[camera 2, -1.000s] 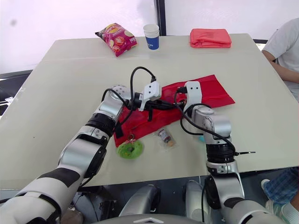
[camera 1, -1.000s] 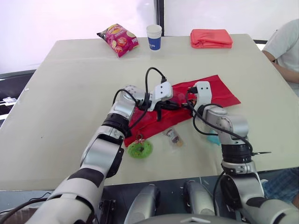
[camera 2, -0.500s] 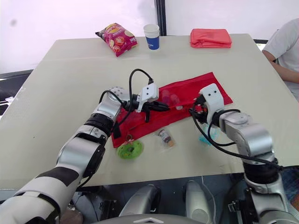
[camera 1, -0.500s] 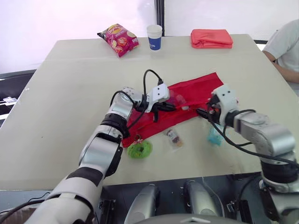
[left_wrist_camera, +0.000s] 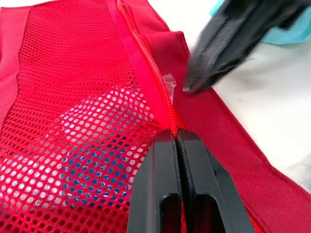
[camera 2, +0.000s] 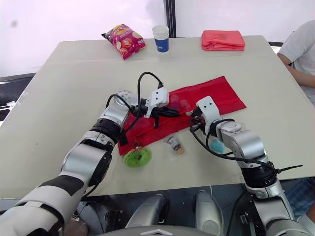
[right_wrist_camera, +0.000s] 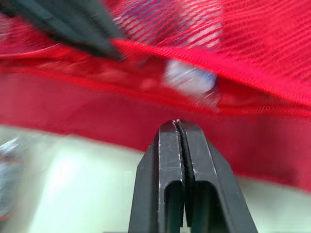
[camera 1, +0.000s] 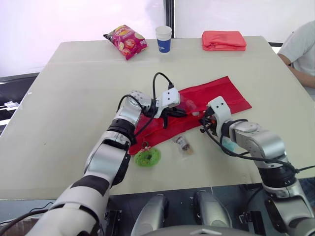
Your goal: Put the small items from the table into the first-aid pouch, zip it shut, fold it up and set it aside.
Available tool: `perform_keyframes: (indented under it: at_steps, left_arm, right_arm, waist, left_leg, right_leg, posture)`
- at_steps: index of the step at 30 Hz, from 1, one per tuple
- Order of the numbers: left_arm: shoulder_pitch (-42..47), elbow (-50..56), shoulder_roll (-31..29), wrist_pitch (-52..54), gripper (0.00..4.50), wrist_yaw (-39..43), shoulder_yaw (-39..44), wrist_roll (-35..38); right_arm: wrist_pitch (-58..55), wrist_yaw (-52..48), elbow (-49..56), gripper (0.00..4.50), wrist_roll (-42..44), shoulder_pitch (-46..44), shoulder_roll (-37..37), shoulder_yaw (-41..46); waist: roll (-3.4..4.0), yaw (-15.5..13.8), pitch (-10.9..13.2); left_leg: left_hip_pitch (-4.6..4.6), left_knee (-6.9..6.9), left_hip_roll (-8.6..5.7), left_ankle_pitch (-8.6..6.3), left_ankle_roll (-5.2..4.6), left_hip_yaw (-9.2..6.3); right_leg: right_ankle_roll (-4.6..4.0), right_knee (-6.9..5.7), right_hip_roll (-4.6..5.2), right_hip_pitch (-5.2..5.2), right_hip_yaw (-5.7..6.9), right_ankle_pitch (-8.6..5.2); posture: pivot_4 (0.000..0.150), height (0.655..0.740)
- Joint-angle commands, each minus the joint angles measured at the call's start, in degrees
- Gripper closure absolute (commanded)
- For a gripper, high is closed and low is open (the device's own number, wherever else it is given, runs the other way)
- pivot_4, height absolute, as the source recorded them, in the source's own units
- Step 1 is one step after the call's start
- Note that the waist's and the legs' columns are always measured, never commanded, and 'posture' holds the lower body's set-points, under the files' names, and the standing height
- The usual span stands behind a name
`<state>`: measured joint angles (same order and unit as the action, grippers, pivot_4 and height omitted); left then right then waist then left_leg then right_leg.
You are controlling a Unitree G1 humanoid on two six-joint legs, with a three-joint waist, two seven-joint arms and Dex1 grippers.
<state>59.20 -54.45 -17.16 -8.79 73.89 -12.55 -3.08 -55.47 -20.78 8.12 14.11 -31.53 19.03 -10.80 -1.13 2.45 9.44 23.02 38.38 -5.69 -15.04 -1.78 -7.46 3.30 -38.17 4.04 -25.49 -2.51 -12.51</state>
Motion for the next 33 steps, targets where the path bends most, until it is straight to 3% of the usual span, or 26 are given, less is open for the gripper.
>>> perform_keyframes:
  at_steps: [1, 8, 14, 16, 20, 25, 28, 33]
  left_arm:
    - [0.0, 2.6, 0.0, -0.1, 4.5, 0.4, 0.1, 0.6]
    - [-1.3, 4.1, 0.0, 0.2, 4.5, 0.9, -0.2, 0.6]
    - [-0.5, 2.8, -0.8, -1.6, 4.5, 0.7, -0.4, -0.3]
    - [0.0, 1.5, -1.6, -3.7, 4.5, 0.9, -0.9, -1.1]
    - [2.0, -2.9, -4.7, -11.3, 4.5, 3.2, -2.3, -3.2]
    - [5.4, -9.6, -7.2, -19.8, 4.5, 7.1, -2.3, -3.7]
    - [7.3, -13.3, -9.1, -27.4, 4.5, 10.6, -2.1, -4.1]
    - [10.4, -17.3, -11.1, -36.3, 4.5, 11.1, -2.3, -5.9]
  right_arm:
    - [7.2, 0.4, -3.7, 4.44, -2.1, -3.0, -2.2, -0.3]
    - [25.2, 0.9, -17.0, 4.44, -6.4, -5.2, -6.6, 1.2]
    - [23.4, -5.5, -5.5, 4.44, -4.5, 1.3, -1.6, 1.7]
    - [21.9, -9.4, 3.2, 3.94, -1.0, 5.4, 2.1, 4.1]
    - [17.4, -16.9, 21.9, 2.42, 9.3, 14.4, 12.1, 15.2]
    - [16.3, -26.4, 35.6, 0.04, 20.8, 27.3, 22.9, 33.1]
    - [13.3, -32.9, 39.2, 0.04, 28.6, 36.5, 28.5, 47.7]
    - [13.6, -33.3, 41.1, 0.04, 32.4, 41.8, 31.4, 56.5]
  waist:
    - [0.0, 0.0, 0.0]
    - [0.0, 0.1, 0.0]
    - [0.0, 0.0, 0.0]
    - [0.0, -0.1, 0.0]
    - [0.02, -0.2, 0.0]
    - [0.0, -0.3, 0.0]
    - [-0.04, -0.7, 0.0]
    - [-0.11, -1.0, 0.1]
  left_leg:
    - [0.0, 0.0, 0.0, 0.0, 0.0, -0.01]
    - [0.0, -0.01, 0.0, 0.0, 0.01, -0.01]
    - [0.01, -0.01, -0.01, 0.0, 0.01, -0.04]
    - [0.03, -0.01, -0.02, 0.0, 0.0, -0.05]
    - [0.07, 0.01, -0.02, 0.0, 0.0, -0.06]
    - [-0.13, -0.04, 0.07, -0.02, -0.04, -0.01]
    - [-0.09, -0.02, 0.06, -0.14, -0.23, -0.1]
    - [-0.34, 0.09, 0.05, -0.23, -0.39, -0.06]
  right_leg:
    - [0.0, 0.01, -0.01, 0.0, 0.0, 0.0]
    - [0.0, 0.01, -0.01, 0.0, 0.0, 0.0]
    - [0.0, 0.04, -0.01, 0.0, 0.03, 0.0]
    - [0.0, 0.05, 0.0, 0.0, 0.03, 0.0]
    - [0.0, 0.07, 0.0, 0.0, 0.06, 0.0]
    - [0.01, 0.11, -0.08, 0.19, 0.05, 0.0]
    - [0.01, 0.19, -0.05, 0.28, 0.22, -0.01]
    - [0.11, 0.27, -0.02, 0.61, 0.22, 0.04]
  posture:
    - [0.15, 0.74]
    - [0.15, 0.74]
    - [0.15, 0.74]
    - [0.15, 0.74]
    - [0.15, 0.74]
    - [0.15, 0.74]
    - [0.15, 0.74]
    - [0.15, 0.74]
